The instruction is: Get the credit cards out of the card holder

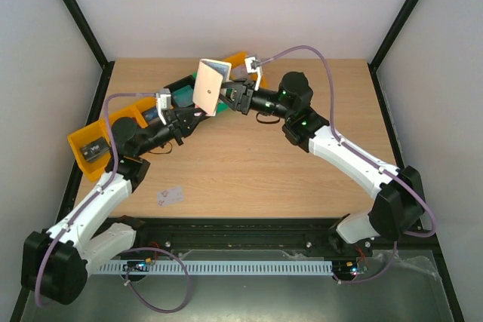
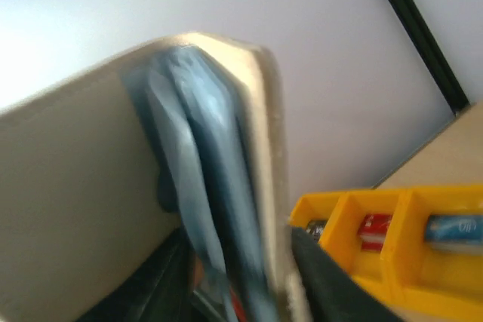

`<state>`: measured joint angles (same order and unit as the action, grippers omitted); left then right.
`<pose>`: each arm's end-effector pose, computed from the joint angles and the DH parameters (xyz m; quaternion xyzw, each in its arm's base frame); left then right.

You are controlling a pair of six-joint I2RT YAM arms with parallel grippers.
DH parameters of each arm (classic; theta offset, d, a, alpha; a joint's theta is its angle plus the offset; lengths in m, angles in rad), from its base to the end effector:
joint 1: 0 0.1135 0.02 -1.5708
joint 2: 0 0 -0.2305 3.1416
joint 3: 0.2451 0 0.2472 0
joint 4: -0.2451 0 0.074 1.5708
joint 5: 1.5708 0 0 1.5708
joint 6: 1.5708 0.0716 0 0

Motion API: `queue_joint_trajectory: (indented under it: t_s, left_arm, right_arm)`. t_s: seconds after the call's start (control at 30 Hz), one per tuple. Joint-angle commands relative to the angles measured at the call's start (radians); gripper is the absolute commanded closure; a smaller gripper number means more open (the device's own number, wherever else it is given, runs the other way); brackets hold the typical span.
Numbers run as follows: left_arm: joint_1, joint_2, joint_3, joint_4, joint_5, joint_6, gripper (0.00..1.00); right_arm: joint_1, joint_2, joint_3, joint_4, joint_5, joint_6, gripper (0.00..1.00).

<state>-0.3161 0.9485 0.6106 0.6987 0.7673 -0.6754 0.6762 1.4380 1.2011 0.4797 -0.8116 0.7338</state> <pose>0.2214 -0.1247 0.3222 0.2087 0.5739 -0.5501 0.5696 0.2454 0.2635 0.3736 -0.2944 0.5749 0.6542 0.3934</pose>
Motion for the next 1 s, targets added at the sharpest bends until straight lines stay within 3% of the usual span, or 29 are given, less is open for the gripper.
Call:
queue_joint_trajectory:
  t_s: [0.0,0.13,0.4,0.53,0.63,0.8,0.97]
  left_arm:
    - [-0.007,0.073,-0.002,-0.101,-0.07,-0.038,0.98]
    - [-0.072,0.199,-0.011,-0.189,-0.056,0.065,0.98]
    - [-0.154,0.663,0.007,-0.139,-0.001,0.189,0.98]
    - [-0.195,0.81,0.101,-0.214,0.04,0.27,0.98]
    - [-0.21,0.868,0.125,-0.217,0.035,0.277,0.98]
    - [-0.215,0.895,0.136,-0.204,0.035,0.299,0.98]
    - [-0.221,0.831,0.127,-0.227,0.086,0.476,0.98]
  right_arm:
    - [-0.029,-0.03,-0.033,-0.189,0.119,-0.069,0.59]
    - [-0.104,-0.067,-0.134,-0.329,0.232,-0.074,0.48]
    - [-0.174,-0.081,-0.398,-0.442,0.355,-0.124,0.47]
    - [-0.193,-0.053,-0.424,-0.457,0.287,-0.184,0.43]
    - [-0.194,0.007,-0.392,-0.478,0.184,-0.203,0.36]
    - [-0.219,0.119,-0.326,-0.576,0.268,-0.237,0.22]
    - [-0.315,0.187,-0.253,-0.63,0.21,-0.299,0.07]
